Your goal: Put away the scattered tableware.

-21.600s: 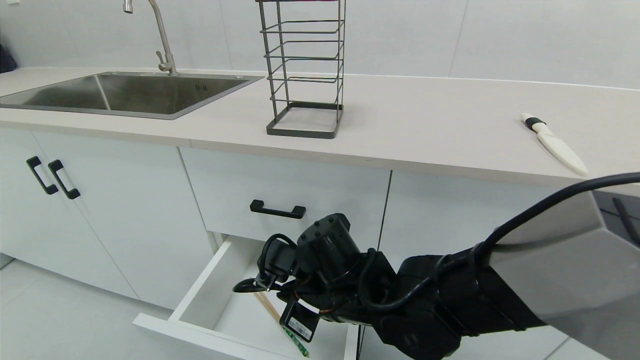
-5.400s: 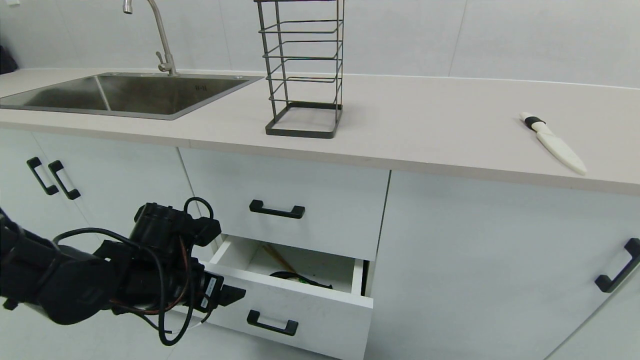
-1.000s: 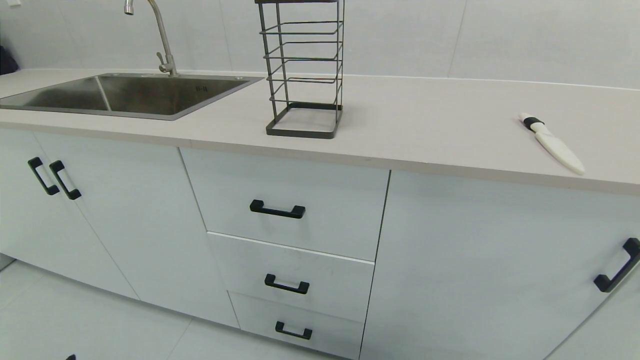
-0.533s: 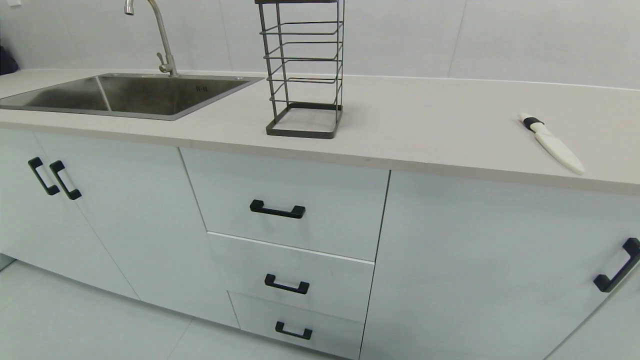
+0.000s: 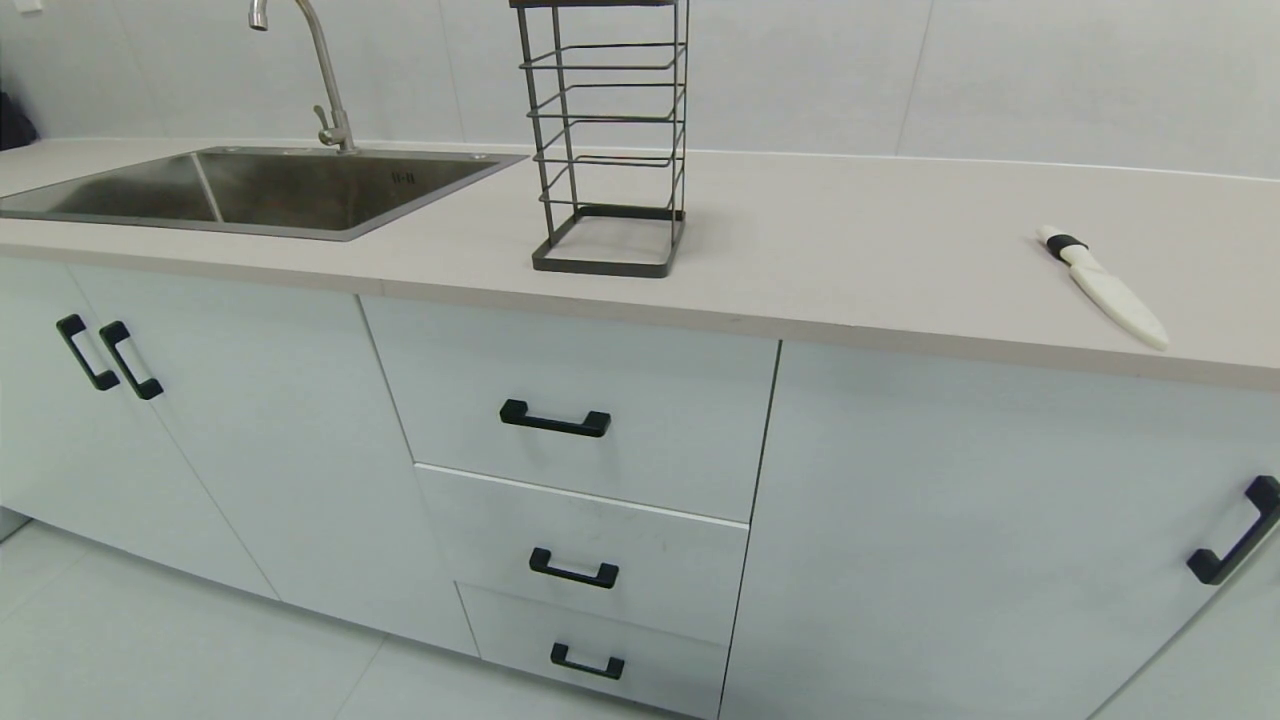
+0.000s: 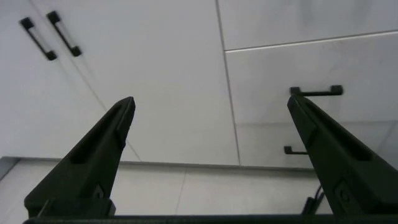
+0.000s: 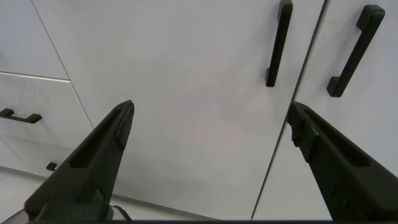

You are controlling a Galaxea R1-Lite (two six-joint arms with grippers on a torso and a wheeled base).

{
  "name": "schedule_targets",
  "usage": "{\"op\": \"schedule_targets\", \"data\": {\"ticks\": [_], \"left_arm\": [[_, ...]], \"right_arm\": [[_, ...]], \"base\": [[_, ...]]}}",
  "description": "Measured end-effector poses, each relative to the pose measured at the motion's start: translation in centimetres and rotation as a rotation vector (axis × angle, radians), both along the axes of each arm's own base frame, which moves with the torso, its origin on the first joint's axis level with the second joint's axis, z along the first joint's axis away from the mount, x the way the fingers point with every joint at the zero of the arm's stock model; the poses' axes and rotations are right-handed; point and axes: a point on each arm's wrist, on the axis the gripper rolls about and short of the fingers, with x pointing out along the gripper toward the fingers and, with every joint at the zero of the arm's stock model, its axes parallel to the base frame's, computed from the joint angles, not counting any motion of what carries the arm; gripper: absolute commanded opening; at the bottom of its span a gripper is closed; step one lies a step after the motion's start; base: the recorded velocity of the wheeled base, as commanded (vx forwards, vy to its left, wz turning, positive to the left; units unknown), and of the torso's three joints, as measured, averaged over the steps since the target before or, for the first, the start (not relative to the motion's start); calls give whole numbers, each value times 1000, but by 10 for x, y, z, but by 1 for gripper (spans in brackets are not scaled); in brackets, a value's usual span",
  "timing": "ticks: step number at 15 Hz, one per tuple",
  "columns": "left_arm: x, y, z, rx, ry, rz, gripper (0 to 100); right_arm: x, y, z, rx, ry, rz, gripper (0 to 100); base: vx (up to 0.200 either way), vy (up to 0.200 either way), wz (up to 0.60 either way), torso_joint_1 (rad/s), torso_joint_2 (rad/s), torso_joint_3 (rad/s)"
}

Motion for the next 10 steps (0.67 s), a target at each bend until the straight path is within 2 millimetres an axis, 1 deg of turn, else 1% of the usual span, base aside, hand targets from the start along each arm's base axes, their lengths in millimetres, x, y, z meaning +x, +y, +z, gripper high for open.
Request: {"op": "schedule_targets", "data": {"ticks": [5, 10], "left_arm": [[-2, 0, -4, -4, 8, -91, 100], [-6, 0, -5, -40, -29, -78, 100]], "right_arm": [[0, 0, 0, -2, 0, 0, 100], [0, 0, 0, -2, 0, -2, 100]], "base": [[0, 0, 0, 0, 0, 0], [0, 0, 0, 0, 0, 0]]}}
